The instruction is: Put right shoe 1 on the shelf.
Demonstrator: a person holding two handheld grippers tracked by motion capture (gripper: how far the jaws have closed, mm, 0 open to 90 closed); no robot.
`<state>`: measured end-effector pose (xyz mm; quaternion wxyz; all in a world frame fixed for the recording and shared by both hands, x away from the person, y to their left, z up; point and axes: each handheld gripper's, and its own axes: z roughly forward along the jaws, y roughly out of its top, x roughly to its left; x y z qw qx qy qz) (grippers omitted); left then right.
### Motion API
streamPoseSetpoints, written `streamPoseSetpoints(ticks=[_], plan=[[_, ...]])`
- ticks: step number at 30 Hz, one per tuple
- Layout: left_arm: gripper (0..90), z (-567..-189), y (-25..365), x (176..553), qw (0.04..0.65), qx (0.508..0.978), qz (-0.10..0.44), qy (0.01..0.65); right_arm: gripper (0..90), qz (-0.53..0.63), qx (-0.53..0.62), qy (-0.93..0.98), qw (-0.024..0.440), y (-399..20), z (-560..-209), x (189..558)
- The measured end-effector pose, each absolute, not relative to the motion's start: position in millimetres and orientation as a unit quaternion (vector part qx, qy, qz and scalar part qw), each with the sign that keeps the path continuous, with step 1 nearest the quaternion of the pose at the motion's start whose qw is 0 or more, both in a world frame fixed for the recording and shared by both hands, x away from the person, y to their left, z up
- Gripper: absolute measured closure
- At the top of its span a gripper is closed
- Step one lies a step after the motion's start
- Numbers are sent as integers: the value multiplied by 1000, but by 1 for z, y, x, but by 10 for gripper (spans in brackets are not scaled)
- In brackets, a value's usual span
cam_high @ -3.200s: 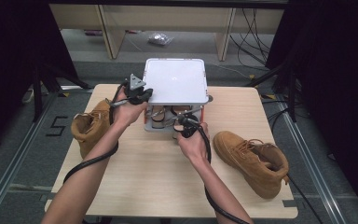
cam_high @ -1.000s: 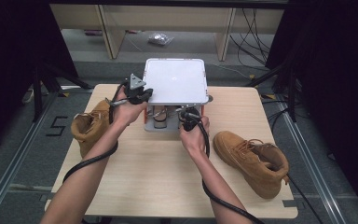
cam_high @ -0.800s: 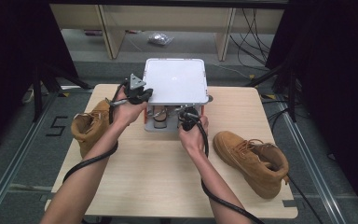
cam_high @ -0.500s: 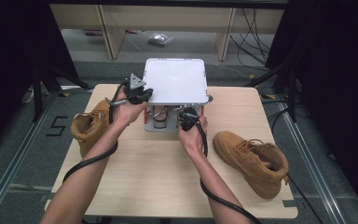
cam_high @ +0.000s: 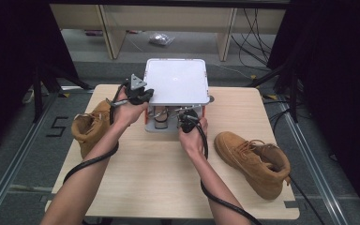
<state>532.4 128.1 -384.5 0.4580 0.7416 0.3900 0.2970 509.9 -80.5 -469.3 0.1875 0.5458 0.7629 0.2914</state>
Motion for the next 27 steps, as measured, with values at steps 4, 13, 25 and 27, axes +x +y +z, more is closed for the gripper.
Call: streamPoseSetpoints(ticks=[4, 13, 25, 27], plan=[[897, -384, 128, 532, 458, 742, 297, 390, 854, 296, 547, 762, 181, -81, -468, 508], [897, -385, 128, 532, 458, 741, 297, 390, 900, 302, 548, 758, 185, -93, -457, 503], [897, -384, 128, 532, 458, 742, 297, 390, 900, 299, 556, 753, 187, -94, -464, 506], [898, -384, 128, 532, 458, 742, 297, 390, 900, 300, 556, 752, 187, -94, -464, 507]])
